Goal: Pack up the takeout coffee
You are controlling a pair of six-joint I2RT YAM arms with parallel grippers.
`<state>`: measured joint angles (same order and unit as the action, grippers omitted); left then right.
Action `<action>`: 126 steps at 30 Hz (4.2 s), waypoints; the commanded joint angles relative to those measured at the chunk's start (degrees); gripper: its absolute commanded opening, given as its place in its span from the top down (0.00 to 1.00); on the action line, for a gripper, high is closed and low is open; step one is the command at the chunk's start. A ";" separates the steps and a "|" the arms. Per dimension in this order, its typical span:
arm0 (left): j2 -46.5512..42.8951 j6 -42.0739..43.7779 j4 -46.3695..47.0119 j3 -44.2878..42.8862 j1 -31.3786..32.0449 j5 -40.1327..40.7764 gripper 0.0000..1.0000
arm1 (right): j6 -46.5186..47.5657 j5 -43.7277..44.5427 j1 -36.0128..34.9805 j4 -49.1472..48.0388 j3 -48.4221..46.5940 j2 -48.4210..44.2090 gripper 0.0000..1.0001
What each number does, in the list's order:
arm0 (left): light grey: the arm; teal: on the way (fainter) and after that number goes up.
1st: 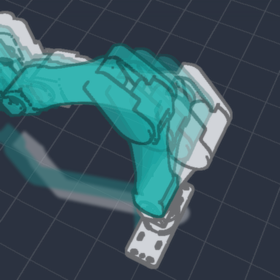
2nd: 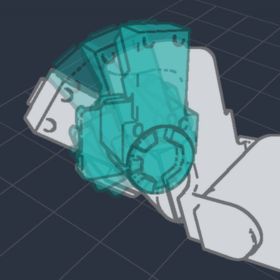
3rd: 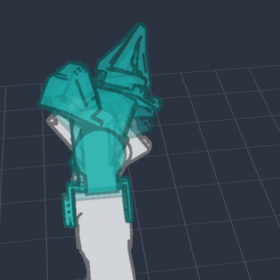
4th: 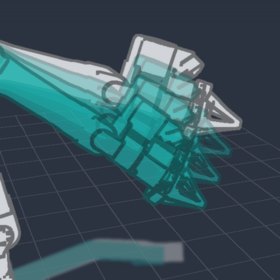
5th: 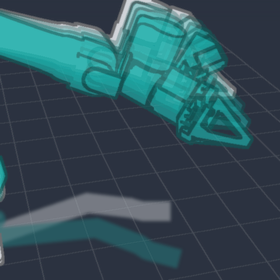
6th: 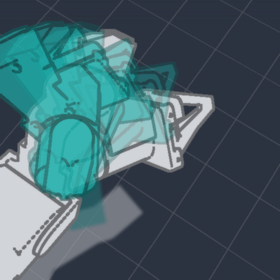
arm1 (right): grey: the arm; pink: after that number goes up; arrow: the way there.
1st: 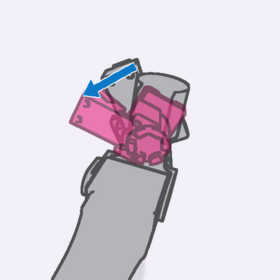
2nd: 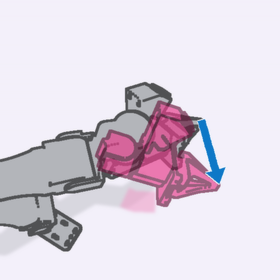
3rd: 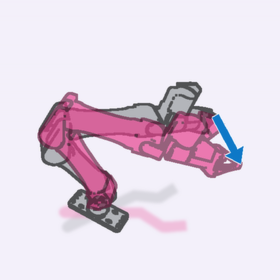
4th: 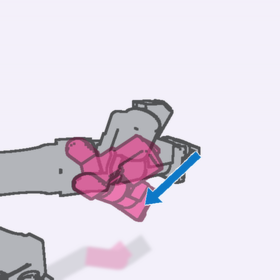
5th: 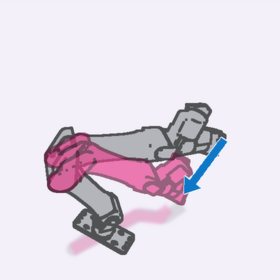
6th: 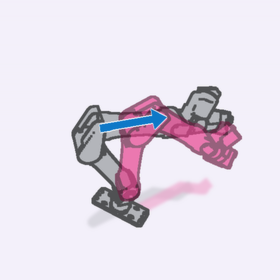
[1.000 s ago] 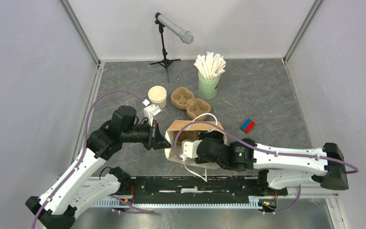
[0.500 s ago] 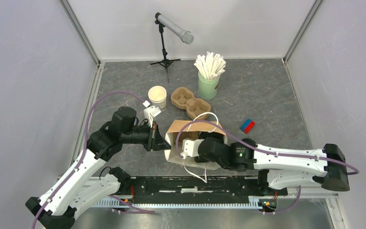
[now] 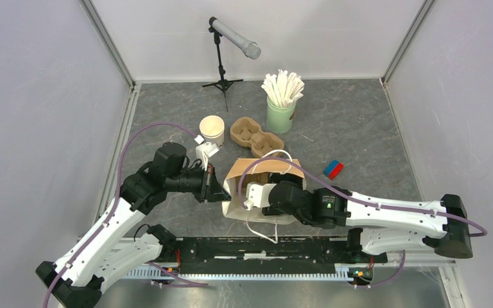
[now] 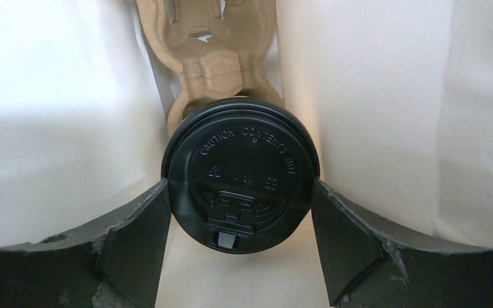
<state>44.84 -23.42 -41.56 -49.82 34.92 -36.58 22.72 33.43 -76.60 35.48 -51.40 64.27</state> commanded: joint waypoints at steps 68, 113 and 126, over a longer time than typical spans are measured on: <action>4.93 4.52 -0.98 -4.10 0.16 -1.13 0.98 | 5.47 -8.61 -0.40 -3.75 -3.71 -0.09 0.55; 5.30 5.54 -0.98 -6.40 0.15 -0.27 0.98 | 15.71 -0.46 -0.39 3.99 -2.37 -1.89 0.56; 4.08 8.59 0.16 -4.50 0.25 0.76 0.98 | 12.98 -2.91 -0.22 8.34 -6.52 0.09 0.56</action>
<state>50.33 -19.00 -42.33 -53.98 35.00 -36.23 36.71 30.87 -77.08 41.93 -54.52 64.34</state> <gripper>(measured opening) 0.033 0.788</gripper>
